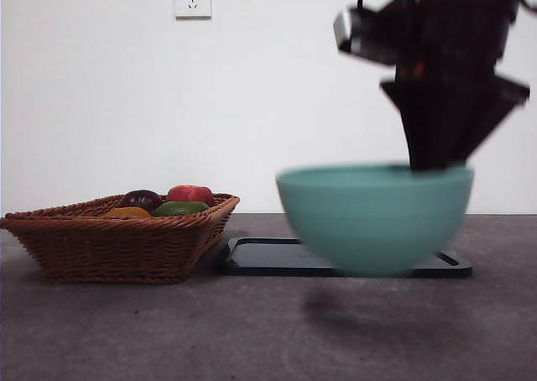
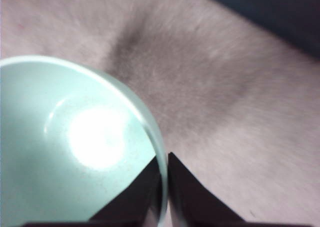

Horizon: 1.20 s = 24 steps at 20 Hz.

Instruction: Pick up the wifruite, put it on the bowl, pick up the plate, put it on desk

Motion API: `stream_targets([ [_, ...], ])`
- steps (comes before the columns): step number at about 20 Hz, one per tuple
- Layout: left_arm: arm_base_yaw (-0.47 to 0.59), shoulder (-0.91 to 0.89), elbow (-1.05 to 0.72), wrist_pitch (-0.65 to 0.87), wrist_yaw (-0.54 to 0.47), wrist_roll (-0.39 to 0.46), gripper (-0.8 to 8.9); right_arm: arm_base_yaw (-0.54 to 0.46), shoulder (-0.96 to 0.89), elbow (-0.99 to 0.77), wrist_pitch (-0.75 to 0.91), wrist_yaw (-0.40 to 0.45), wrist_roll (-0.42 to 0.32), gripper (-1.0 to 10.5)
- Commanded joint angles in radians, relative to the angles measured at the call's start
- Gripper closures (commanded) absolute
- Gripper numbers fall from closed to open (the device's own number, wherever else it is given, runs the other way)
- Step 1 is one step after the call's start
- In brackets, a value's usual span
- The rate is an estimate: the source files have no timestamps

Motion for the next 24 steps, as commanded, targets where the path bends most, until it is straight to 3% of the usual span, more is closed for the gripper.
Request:
stream_targets([
  [1, -0.007, 0.003, 0.014, 0.009, 0.004, 0.016, 2.2, 0.008, 0.013, -0.069, 0.068, -0.019, 0.011, 9.4],
  [7, -0.007, 0.003, 0.014, 0.014, 0.003, 0.016, 2.2, 0.005, 0.023, -0.187, 0.268, -0.109, 0.061, 9.4],
  [17, -0.007, 0.003, 0.014, 0.014, 0.004, 0.016, 2.2, 0.005, 0.044, -0.187, 0.267, -0.107, 0.078, 9.4],
  [19, -0.007, 0.003, 0.014, 0.014, 0.004, 0.016, 2.2, 0.004, 0.044, -0.186, 0.265, -0.1, 0.078, 8.3],
  [22, -0.007, 0.003, 0.014, 0.014, 0.003, 0.016, 2.2, 0.004, 0.039, -0.153, 0.224, -0.1, 0.074, 5.3],
  [24, -0.007, 0.003, 0.014, 0.014, 0.004, 0.016, 2.2, 0.004, 0.02, -0.114, 0.171, -0.1, 0.053, 4.3],
])
